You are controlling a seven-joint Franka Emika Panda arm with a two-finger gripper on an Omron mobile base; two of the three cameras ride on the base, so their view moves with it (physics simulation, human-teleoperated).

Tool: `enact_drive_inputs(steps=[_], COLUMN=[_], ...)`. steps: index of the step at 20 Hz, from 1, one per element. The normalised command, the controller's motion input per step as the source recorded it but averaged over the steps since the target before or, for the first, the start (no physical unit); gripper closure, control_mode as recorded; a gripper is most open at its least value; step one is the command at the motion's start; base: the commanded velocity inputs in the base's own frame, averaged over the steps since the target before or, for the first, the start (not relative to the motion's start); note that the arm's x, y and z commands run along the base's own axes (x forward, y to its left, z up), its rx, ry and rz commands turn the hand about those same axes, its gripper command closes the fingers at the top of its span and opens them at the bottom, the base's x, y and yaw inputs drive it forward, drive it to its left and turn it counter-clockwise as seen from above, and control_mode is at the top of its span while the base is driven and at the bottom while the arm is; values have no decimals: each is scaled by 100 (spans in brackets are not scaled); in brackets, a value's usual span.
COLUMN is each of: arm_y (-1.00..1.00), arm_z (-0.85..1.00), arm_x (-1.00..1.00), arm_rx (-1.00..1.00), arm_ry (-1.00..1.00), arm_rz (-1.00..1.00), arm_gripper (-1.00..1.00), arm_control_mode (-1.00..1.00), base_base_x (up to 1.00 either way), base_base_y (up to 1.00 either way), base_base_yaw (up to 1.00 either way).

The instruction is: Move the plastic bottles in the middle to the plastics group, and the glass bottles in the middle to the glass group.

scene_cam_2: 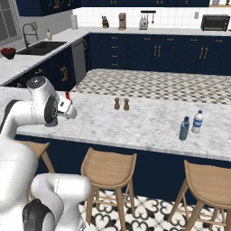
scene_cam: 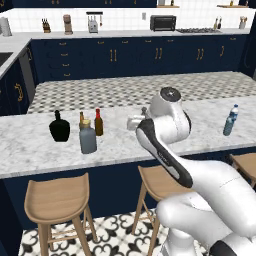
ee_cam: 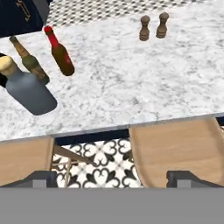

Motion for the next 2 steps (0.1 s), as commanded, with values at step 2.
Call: enact_drive_inputs(steps=[2], arm_y=[-100], arm_z=[49], arm_x=[-55], arm_rx=[-4], arm_ry=[4], arm_rz=[19], arm_gripper=[-100], arm_control_mode=[-100], base_base_x=[0], base_base_y=[0], base_base_yaw=[0])
